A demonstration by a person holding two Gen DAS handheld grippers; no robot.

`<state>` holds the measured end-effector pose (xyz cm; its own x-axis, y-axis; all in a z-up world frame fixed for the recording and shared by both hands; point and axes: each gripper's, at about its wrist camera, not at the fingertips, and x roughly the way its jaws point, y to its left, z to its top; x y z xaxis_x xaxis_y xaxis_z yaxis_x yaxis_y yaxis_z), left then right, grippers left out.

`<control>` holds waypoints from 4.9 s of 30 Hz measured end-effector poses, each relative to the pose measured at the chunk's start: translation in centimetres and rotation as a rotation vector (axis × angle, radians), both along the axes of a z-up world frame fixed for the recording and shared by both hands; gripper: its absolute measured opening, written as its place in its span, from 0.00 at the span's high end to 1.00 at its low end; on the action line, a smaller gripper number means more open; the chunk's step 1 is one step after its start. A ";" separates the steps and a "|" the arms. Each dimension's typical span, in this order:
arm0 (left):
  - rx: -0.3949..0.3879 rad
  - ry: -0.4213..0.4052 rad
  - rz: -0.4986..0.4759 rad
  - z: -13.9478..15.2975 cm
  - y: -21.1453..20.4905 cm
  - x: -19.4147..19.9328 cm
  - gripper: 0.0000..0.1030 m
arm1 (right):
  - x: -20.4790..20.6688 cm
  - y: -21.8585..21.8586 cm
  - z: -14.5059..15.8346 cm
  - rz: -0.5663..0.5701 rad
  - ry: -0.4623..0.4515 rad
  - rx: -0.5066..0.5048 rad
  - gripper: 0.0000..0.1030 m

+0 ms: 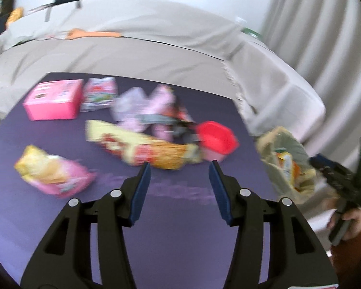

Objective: Collect trash
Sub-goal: 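Release the orange bag and yellow wrapper into the trash bag with both grippers, then grasp the yellow potato chips bag with the left gripper while the right gripper approaches the snack stick, then grasp the yellow-red snack stick wrapper with the right gripper and lift it, then carry the chips bag and snack stick over the trash bag with both grippers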

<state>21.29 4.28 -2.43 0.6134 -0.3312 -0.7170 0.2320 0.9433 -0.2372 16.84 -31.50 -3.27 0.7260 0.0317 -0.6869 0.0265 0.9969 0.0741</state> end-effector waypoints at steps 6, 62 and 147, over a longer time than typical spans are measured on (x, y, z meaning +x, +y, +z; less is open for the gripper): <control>-0.019 0.010 0.149 0.0 8.7 -1.1 0.54 | 0.2 6.7 3.7 0.128 -0.140 0.053 0.40; -0.069 0.127 0.181 -3.8 18.0 -1.4 0.87 | 11.6 28.2 -5.0 0.535 0.220 0.016 0.40; 0.124 -0.107 -0.475 2.6 -28.0 -2.7 0.90 | -4.5 -11.3 2.9 -0.128 -0.120 0.024 0.74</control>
<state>18.60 -23.73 0.21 0.4879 -0.5079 -0.7099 0.6600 0.7469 -0.0808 12.35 -42.84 -0.32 0.8021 -0.0509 -0.5950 0.1428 0.9838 0.1083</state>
